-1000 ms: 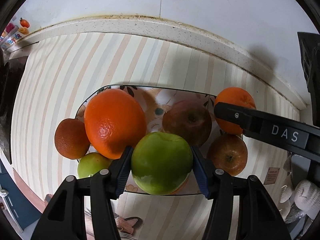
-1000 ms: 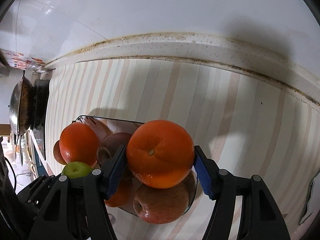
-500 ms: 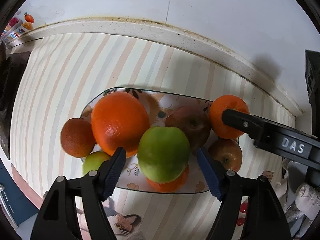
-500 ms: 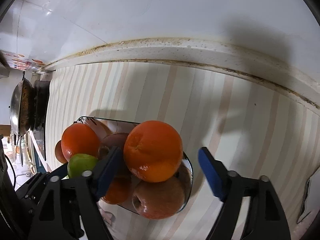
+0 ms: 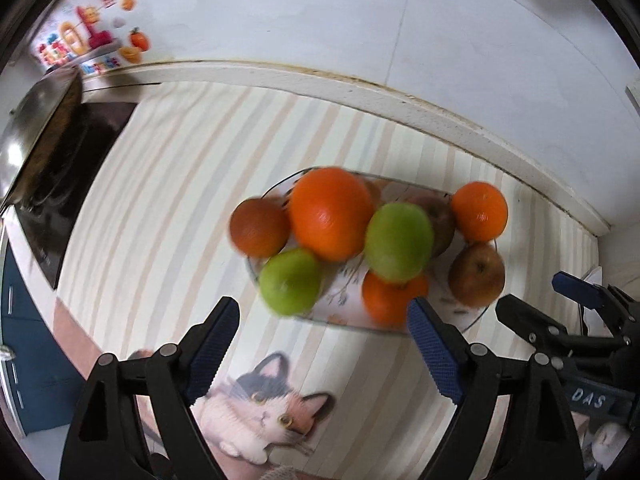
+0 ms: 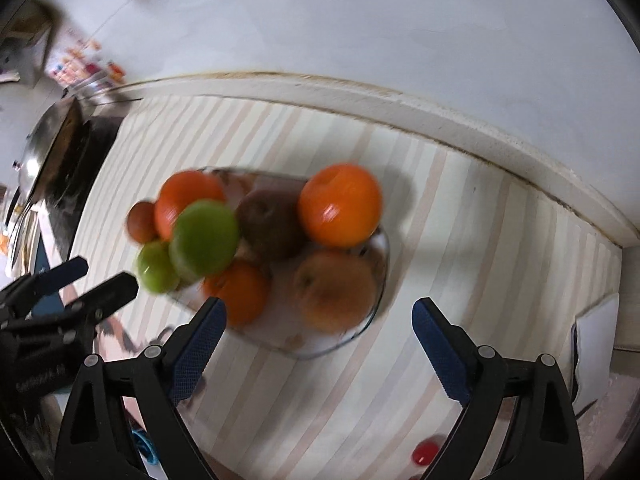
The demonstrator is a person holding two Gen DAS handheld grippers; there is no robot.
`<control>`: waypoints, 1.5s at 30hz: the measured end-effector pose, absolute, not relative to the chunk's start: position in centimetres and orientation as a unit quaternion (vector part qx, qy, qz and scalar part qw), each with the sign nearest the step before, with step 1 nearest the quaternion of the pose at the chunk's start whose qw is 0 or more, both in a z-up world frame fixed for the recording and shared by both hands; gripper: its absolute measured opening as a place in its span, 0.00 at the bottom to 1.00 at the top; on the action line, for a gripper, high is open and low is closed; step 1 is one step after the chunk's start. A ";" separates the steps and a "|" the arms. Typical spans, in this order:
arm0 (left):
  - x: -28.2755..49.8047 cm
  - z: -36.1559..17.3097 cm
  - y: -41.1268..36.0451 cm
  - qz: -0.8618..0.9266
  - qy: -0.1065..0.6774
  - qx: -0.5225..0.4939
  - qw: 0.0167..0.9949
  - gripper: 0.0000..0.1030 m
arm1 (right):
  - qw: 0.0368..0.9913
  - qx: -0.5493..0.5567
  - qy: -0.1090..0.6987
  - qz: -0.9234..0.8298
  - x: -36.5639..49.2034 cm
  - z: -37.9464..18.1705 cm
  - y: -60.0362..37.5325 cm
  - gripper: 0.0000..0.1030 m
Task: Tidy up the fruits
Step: 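Lift both open tools back from the plate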
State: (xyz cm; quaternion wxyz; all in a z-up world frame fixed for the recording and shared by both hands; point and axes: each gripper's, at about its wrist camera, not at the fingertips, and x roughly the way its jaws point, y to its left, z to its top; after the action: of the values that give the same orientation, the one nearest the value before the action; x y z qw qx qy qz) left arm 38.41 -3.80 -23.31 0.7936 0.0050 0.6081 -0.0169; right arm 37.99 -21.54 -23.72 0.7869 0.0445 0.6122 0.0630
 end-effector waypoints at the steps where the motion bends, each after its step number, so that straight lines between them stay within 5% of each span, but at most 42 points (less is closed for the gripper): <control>1: 37.6 -23.0 -3.5 -0.016 0.604 0.003 0.797 0.83 | 0.791 0.041 0.608 0.063 37.3 -23.4 -21.2 0.93; 30: 20.9 -9.1 -2.4 -0.027 0.466 -0.008 0.884 0.83 | 0.889 0.014 0.453 0.059 18.7 -6.5 -19.5 0.93; 45: 16.1 -6.5 -1.5 -0.033 0.436 0.002 0.899 0.83 | 0.901 0.027 0.429 0.063 12.6 -3.9 -18.2 0.93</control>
State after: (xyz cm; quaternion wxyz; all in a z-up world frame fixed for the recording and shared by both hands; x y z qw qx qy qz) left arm 16.14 -1.54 -6.51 0.8994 0.0025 0.4359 -0.0326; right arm 12.60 -18.25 -3.88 0.9007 0.0275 0.4290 0.0633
